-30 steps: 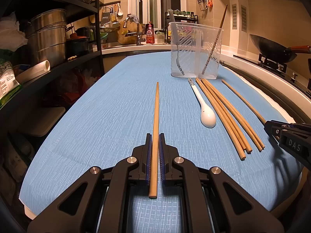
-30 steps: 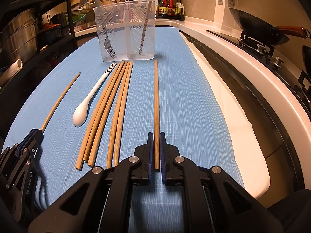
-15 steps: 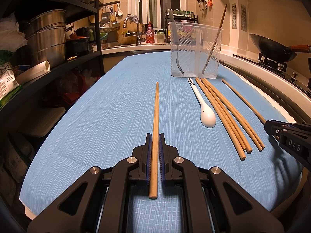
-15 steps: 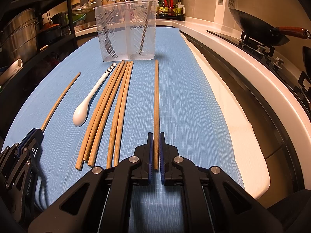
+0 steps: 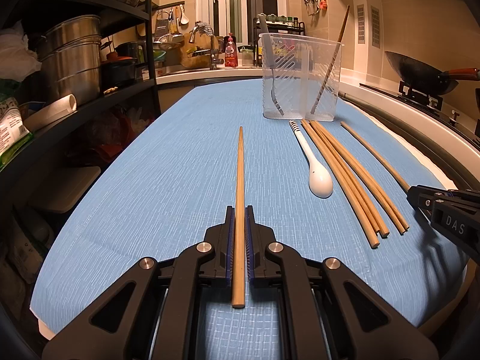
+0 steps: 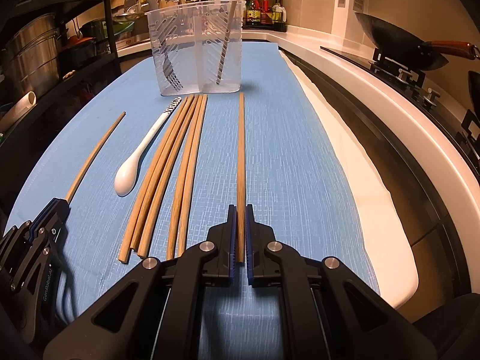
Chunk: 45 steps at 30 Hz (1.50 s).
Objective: Organize utensils
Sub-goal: 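Hold the chopstick in the left tool while the right tool holds its chopstick, then lift and carry the chopstick with the left tool over the container while the right tool carries its chopstick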
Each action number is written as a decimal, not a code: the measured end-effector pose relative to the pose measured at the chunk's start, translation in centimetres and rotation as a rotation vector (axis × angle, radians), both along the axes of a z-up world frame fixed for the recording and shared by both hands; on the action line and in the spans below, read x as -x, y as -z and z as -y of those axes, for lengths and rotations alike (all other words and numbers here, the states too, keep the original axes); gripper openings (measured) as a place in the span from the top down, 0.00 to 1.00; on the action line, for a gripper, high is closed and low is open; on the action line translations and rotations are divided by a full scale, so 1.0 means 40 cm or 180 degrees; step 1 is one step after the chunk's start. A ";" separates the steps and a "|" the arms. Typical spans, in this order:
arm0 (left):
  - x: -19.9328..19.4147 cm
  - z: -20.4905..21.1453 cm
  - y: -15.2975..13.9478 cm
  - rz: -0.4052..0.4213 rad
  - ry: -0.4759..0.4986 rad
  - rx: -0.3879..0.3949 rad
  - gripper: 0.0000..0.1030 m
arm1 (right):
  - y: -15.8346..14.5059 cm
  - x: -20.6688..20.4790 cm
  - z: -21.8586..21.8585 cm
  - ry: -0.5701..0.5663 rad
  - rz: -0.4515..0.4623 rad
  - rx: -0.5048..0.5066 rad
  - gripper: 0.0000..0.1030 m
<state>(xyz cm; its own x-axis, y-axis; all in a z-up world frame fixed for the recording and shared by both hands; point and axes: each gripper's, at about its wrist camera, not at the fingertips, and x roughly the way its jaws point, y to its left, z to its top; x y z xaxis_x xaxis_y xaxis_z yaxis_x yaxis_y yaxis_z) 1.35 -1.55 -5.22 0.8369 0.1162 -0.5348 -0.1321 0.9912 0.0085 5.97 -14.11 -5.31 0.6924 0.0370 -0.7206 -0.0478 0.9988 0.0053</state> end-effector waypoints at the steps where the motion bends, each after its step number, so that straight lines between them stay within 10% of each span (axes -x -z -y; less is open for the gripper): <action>1: 0.000 0.000 0.000 0.0000 -0.0001 -0.0001 0.93 | 0.000 0.001 -0.001 0.0001 0.0000 -0.0001 0.95; 27: 0.017 0.001 -0.031 0.0152 0.0060 -0.0081 0.94 | -0.030 0.029 0.016 0.0025 0.0148 -0.0117 0.95; 45: 0.058 -0.062 -0.259 0.0704 0.0235 0.0243 0.94 | -0.288 0.131 0.054 -0.0055 0.1000 -0.0137 0.95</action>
